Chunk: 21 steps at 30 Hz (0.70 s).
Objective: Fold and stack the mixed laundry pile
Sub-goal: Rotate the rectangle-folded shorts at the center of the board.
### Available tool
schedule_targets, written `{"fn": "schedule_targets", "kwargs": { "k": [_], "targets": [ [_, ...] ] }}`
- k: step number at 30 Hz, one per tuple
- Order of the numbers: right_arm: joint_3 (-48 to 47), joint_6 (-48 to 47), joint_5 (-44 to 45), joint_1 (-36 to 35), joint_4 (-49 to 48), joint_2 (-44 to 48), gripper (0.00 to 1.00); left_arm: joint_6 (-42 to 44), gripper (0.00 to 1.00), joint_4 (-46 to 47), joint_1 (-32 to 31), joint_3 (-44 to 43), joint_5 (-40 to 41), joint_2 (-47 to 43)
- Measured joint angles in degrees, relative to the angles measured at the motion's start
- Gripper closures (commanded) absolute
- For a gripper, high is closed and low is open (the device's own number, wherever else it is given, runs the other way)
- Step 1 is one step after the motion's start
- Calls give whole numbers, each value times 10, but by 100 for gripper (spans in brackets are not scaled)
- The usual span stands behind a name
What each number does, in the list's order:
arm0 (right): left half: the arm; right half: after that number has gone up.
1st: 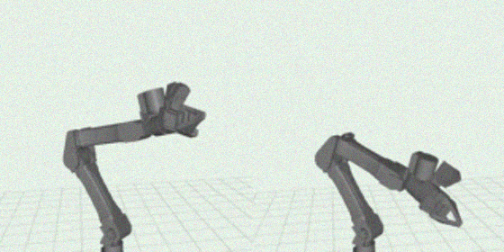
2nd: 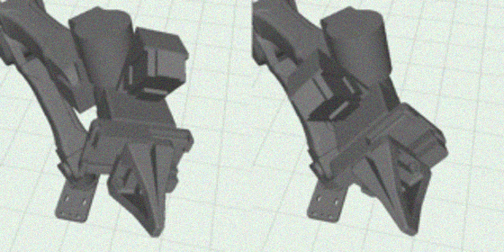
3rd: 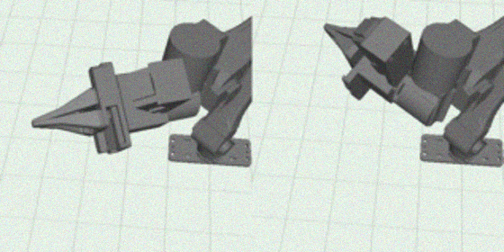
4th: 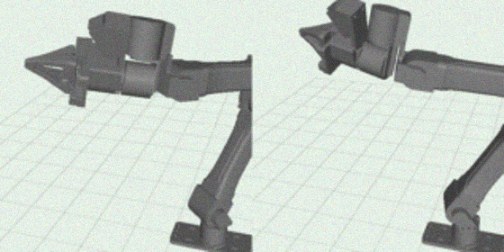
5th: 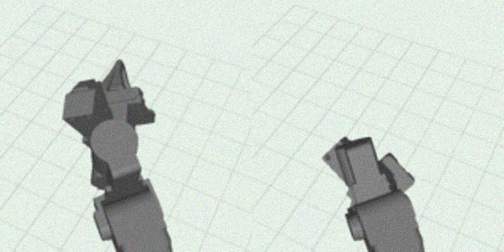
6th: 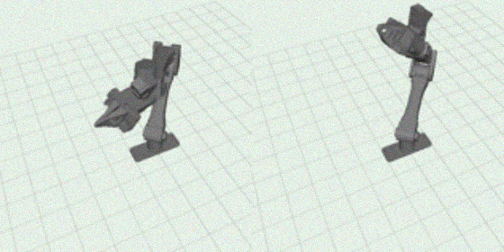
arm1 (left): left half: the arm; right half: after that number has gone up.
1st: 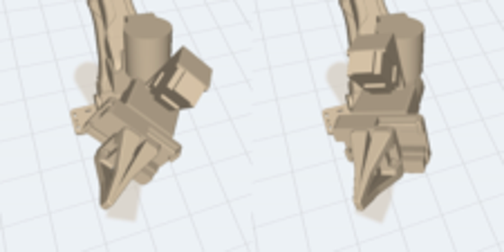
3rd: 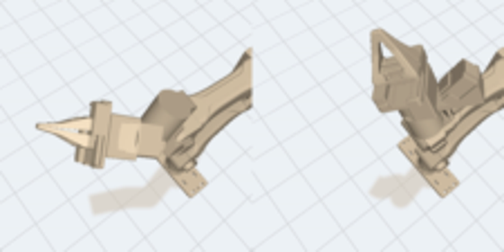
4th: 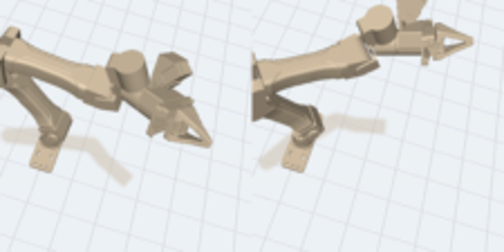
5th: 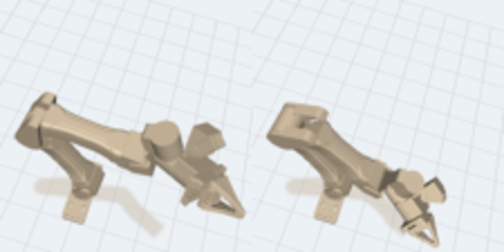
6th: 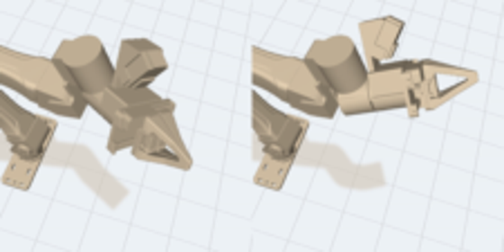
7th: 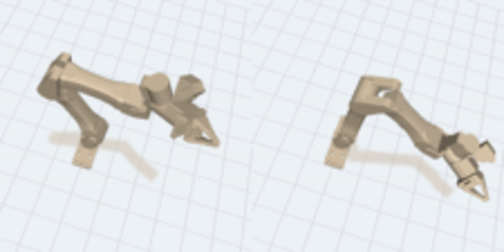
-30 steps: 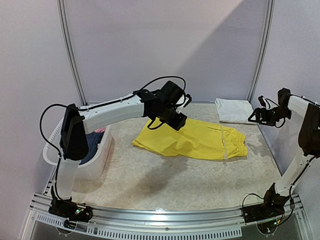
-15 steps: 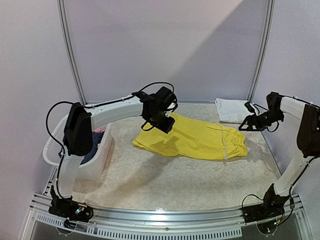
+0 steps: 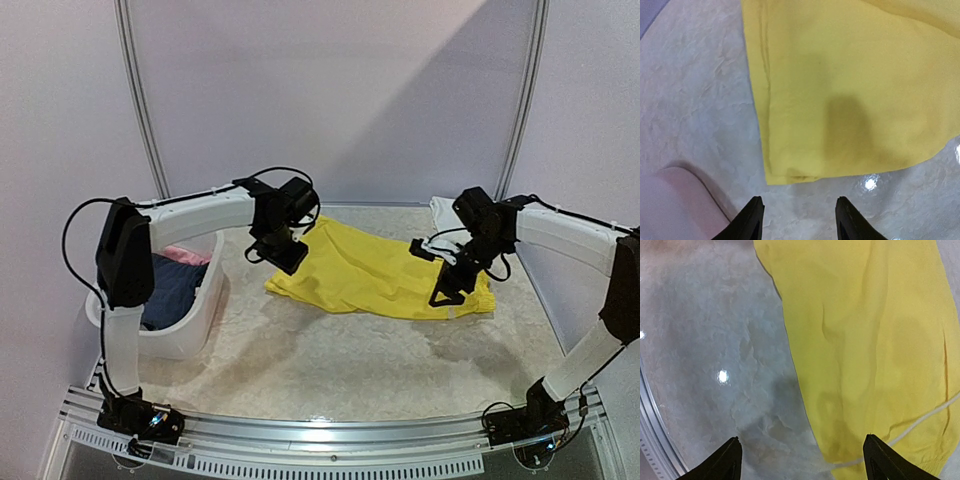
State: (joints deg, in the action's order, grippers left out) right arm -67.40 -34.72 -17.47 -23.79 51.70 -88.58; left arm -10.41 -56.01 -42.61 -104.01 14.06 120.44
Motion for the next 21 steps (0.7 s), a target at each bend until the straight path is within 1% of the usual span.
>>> {"fn": "schedule_targets", "kwargs": {
  "k": [4,6,9,13,21],
  "targets": [
    [-73,4,30,-93,-55,-39,15,-28,49,-35,23,6,23,-62],
    [-131,17,43,-128,-83,-86,15,-43,48,-51,35,-1,35,-92],
    [-237,45,59,-169,-123,-183,15,-63,49,-71,52,-22,48,-136],
    [-355,78,77,-208,-142,-303,14,-77,49,-88,58,-28,59,-189],
    [-547,123,100,-256,-130,-477,15,-82,49,-90,58,28,71,-274]
  ]
}}
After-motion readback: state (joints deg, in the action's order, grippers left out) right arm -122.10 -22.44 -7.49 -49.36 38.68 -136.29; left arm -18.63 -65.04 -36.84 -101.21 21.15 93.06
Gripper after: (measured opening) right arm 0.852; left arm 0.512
